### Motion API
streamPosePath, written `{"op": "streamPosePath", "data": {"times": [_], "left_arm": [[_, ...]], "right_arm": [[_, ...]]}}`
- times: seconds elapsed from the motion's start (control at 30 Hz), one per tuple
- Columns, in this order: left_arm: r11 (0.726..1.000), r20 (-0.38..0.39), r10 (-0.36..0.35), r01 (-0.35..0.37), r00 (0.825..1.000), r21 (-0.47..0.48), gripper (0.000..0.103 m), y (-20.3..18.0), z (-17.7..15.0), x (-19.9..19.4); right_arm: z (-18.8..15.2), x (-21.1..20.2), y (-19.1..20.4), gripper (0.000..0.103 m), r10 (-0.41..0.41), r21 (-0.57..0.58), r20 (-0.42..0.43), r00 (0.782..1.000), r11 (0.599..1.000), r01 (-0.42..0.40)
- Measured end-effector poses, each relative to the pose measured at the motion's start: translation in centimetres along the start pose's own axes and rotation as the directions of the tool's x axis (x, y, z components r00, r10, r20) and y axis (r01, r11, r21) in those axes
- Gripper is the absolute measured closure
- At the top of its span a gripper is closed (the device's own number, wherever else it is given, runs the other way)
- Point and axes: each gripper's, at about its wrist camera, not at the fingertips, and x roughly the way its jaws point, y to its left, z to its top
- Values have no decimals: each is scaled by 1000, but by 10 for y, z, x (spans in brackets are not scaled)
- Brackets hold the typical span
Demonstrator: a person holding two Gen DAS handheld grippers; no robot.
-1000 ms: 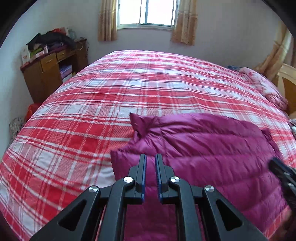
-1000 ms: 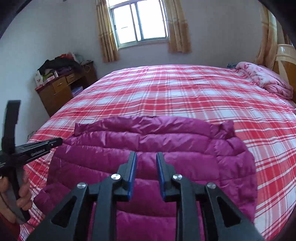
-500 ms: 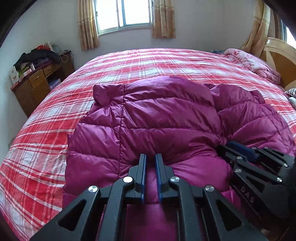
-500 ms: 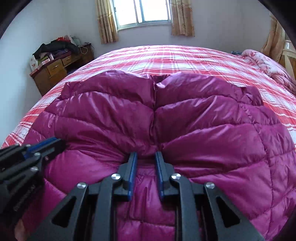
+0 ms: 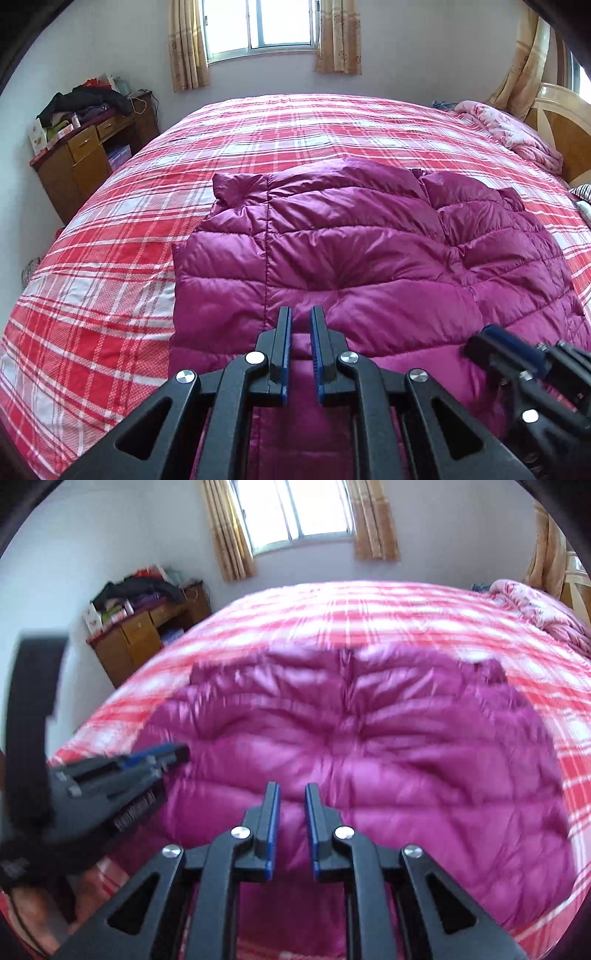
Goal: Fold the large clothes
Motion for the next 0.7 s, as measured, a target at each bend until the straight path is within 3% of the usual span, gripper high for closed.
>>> {"op": "streamPosePath", "data": {"times": [0.23, 0.47, 0.7], "left_arm": [[1000, -4, 6, -6, 1000, 7, 93, 5, -13, -11], [1000, -15, 13, -13, 1000, -18, 93, 4, -20, -17], [989, 4, -41, 41, 999, -145, 93, 33, -47, -43]], "right_arm": [[-13, 17, -5, 91, -17, 47, -15, 1000, 999, 18], [-15, 20, 8, 92, -94, -19, 3, 996, 995, 94], [-15, 19, 7, 92, -108, -30, 12, 994, 994, 108]]}}
